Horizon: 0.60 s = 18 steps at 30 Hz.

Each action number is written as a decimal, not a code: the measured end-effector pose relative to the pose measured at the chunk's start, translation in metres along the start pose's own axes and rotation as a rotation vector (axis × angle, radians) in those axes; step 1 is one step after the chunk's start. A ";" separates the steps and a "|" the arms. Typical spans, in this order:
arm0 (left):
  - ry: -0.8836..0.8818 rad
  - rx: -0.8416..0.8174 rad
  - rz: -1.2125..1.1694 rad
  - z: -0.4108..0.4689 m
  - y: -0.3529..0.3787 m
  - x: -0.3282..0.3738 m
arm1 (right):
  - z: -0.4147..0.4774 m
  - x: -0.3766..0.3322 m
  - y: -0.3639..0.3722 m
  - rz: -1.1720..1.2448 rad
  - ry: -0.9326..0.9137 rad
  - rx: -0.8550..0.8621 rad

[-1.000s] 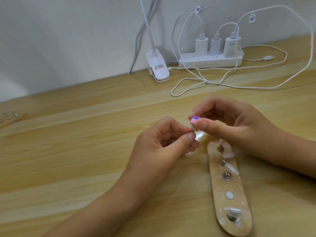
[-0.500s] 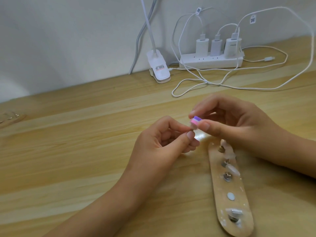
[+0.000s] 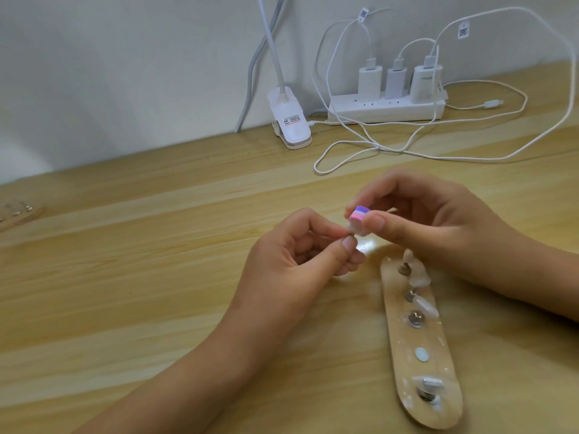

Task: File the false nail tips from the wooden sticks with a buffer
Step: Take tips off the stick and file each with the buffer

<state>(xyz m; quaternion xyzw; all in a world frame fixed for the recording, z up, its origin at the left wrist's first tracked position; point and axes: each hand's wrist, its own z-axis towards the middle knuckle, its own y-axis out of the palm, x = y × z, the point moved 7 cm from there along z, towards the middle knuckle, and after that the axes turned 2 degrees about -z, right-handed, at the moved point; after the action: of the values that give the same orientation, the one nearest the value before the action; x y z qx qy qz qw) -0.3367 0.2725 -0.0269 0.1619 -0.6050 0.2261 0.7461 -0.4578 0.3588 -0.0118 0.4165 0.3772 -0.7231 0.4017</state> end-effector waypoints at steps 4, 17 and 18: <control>-0.002 -0.009 0.010 0.000 0.002 0.001 | -0.002 -0.009 -0.001 0.010 -0.071 0.034; -0.037 -0.012 0.003 0.000 0.002 -0.002 | -0.002 -0.007 -0.001 -0.025 -0.063 0.036; -0.039 -0.009 0.003 0.000 0.001 -0.002 | -0.001 -0.008 -0.001 -0.025 -0.074 0.035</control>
<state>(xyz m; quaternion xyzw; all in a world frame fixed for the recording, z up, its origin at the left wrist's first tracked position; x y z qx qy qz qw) -0.3376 0.2735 -0.0289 0.1619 -0.6208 0.2212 0.7345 -0.4558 0.3624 -0.0050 0.3918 0.3548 -0.7492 0.3991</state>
